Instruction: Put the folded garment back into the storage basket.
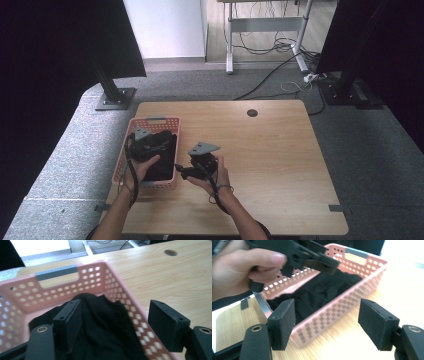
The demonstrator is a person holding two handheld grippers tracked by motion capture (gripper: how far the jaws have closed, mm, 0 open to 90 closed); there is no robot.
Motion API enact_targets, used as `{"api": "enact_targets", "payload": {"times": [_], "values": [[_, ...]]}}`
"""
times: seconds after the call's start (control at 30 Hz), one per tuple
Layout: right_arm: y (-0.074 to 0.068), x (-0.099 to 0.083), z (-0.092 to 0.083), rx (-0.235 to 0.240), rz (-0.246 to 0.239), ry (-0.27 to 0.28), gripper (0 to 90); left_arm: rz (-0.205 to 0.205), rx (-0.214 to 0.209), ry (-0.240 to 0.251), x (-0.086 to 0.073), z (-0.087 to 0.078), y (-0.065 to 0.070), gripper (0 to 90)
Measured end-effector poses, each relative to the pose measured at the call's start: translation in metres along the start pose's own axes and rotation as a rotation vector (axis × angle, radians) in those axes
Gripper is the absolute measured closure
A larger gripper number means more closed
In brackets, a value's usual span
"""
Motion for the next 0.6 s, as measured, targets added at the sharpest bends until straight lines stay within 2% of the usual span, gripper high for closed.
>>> {"api": "enact_targets", "payload": {"times": [0.03, 0.07, 0.1, 0.13, 0.17, 0.23, 0.33, 0.4, 0.43, 0.47, 0.5, 0.53, 0.57, 0.6], "values": [[0.007, -0.007, -0.009, 0.002, 0.014, -0.001, 31.0, 0.019, -0.024, 0.006, -0.002, -0.002, 0.012, 26.7], [0.010, -0.010, -0.013, 0.005, 0.020, -0.004, 31.1, 0.030, -0.037, 0.007, -0.004, -0.003, 0.019, 26.6], [0.010, -0.010, -0.013, 0.005, 0.020, -0.004, 31.1, 0.030, -0.037, 0.007, -0.004, -0.003, 0.019, 26.6], [0.015, -0.017, -0.022, -0.005, 0.016, -0.013, 30.9, 0.070, -0.058, 0.008, -0.008, -0.004, 0.034, 26.7], [0.015, -0.017, -0.022, -0.005, 0.016, -0.013, 30.9, 0.070, -0.058, 0.008, -0.008, -0.004, 0.034, 26.8], [0.022, -0.028, -0.038, -0.024, 0.010, -0.012, 30.5, 0.113, -0.073, 0.012, -0.012, -0.006, 0.050, 26.8], [0.027, -0.037, -0.050, -0.042, 0.004, -0.011, 30.5, 0.139, -0.129, 0.020, -0.020, -0.010, 0.073, 26.8], [0.036, -0.051, -0.069, -0.064, 0.011, -0.010, 30.5, 0.161, -0.159, 0.019, -0.027, -0.012, 0.088, 27.0], [0.039, -0.056, -0.075, -0.072, 0.013, -0.013, 30.5, 0.188, -0.183, 0.013, -0.033, -0.013, 0.103, 27.0], [0.039, -0.056, -0.075, -0.072, 0.013, -0.013, 30.5, 0.188, -0.183, 0.013, -0.033, -0.013, 0.103, 27.0], [0.045, -0.067, -0.088, -0.087, 0.013, -0.019, 32.8, 0.203, -0.188, 0.009, -0.036, -0.014, 0.109, 27.0], [0.048, -0.074, -0.093, -0.095, 0.009, -0.026, 33.0, 0.212, -0.193, 0.012, -0.039, -0.016, 0.115, 26.9], [0.050, -0.081, -0.098, -0.099, 0.008, -0.030, 33.1, 0.197, -0.224, 0.018, -0.045, -0.018, 0.122, 26.9], [0.052, -0.088, -0.102, -0.102, 0.009, -0.035, 32.9, 0.197, -0.224, 0.018, -0.045, -0.018, 0.122, 26.9]]}}
Point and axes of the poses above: each handheld gripper's, and its own axes: z roughly forward along the jaws, x roughly out of its top, y roughly to its right, the point moved 1 cm from there along z, roughly forward along the jaws, and after that the axes turned 4 degrees about -x, right-handed, at the moved point
